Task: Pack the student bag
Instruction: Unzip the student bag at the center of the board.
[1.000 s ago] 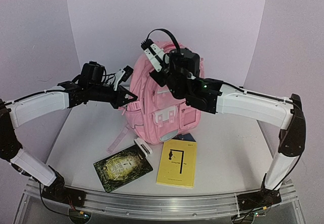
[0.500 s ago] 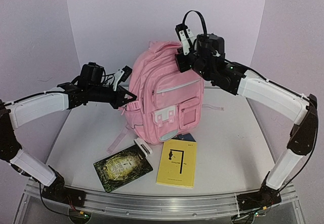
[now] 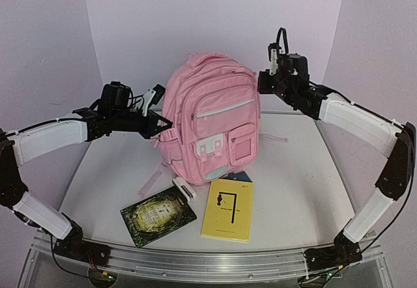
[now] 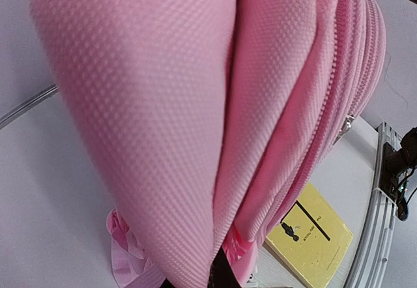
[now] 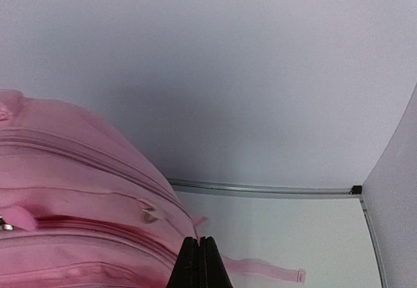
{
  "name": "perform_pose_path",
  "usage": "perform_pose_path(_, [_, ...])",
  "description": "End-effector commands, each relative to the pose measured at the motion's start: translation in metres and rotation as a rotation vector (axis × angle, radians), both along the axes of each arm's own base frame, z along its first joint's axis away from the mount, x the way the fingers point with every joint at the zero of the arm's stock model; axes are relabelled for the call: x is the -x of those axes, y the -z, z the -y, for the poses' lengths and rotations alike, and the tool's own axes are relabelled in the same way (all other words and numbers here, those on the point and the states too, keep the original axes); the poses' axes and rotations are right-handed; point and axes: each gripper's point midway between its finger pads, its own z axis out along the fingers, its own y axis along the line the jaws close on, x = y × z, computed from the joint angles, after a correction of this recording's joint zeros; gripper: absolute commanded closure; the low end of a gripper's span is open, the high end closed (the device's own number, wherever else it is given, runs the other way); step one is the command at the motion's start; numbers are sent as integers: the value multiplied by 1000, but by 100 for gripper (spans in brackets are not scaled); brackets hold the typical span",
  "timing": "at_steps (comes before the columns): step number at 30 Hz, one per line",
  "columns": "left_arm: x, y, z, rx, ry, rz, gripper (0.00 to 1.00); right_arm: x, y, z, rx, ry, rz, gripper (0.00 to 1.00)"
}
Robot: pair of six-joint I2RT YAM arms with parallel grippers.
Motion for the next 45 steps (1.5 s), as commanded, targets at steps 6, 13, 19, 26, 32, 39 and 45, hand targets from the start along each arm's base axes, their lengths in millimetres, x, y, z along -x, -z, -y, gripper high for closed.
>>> perform_pose_path(6, [0,-31,-5,67,-13,52,100,16,-20,1,-240,-222,-27,100])
perform_pose_path(13, [2,-37,-1,70,18,55,100,51,-73,-29,-379,-479,31,60])
perform_pose_path(19, [1,-39,1,71,24,51,100,61,-88,-46,-430,-596,32,55])
perform_pose_path(26, [1,-41,3,74,34,47,100,50,-89,-57,-438,-620,14,55])
perform_pose_path(32, [1,-40,4,73,40,41,100,38,-75,-68,-435,-633,-23,61])
perform_pose_path(39, [0,-41,5,72,41,37,100,27,-59,-71,-415,-612,-50,61])
perform_pose_path(45, [-1,-39,6,68,42,33,100,24,-54,-77,-410,-636,-63,65])
